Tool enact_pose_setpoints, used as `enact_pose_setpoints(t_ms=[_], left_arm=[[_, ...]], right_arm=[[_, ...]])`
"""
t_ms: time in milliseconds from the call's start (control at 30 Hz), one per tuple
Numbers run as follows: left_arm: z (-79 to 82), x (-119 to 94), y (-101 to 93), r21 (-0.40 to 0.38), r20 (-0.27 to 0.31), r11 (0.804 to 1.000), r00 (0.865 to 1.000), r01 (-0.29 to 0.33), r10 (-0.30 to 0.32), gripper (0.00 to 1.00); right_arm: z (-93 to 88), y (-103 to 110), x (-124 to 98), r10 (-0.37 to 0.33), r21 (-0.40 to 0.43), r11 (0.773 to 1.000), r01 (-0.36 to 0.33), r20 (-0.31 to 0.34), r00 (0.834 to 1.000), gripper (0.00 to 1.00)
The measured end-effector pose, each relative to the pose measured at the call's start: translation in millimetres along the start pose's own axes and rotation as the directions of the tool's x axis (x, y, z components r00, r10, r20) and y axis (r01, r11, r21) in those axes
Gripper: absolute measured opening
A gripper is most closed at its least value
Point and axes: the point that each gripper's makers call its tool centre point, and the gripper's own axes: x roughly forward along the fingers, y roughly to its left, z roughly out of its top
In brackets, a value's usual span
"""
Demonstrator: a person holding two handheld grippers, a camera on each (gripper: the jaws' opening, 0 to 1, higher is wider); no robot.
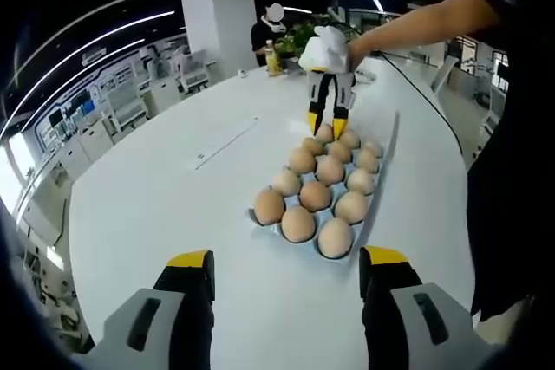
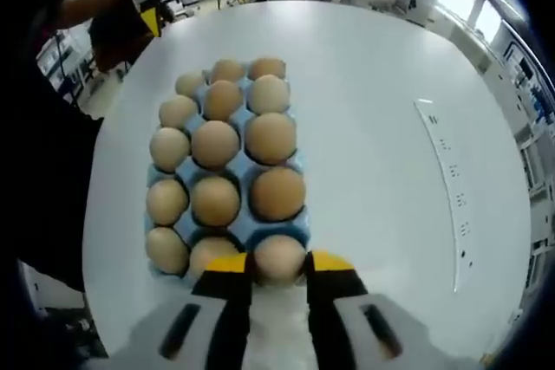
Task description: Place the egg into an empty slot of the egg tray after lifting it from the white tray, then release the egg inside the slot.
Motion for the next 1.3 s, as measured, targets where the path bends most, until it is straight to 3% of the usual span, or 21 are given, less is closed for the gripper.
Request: enact_pose_setpoints(t_ms=[267, 633, 967, 1300], left_arm=[[-0.8, 0.1, 0.1, -0.003, -0.004, 1.0, 1.0, -0.001, 0.001, 0.68], [-0.9, 1.2, -2.2, -0.001, -0.007, 1.0, 1.0, 0.004, -0.004, 0.68], [-1.1, 0.1, -3.9, 0.01, -0.018, 1.0, 1.0, 0.001, -0.001, 0.67], [1.9, 2.2, -7.1, 0.015, -0.019, 1.0, 1.0, 0.008, -0.008, 0.67]], right_arm=[[0.4, -1.0, 1.6, 0.01, 0.004, 1.0, -0.01, -0.001, 1.0, 0.24], [-1.4, -1.7, -0.1, 0.009, 0.085, 0.996, -0.017, 0.088, 0.996, 0.25], [-0.9, -2.5, -5.8, -0.031, 0.153, 0.988, -0.008, 0.249, 0.968, 0.26], [-2.8, -2.4, -10.9, -0.055, 0.187, 0.982, 0.0, 0.289, 0.956, 0.31]])
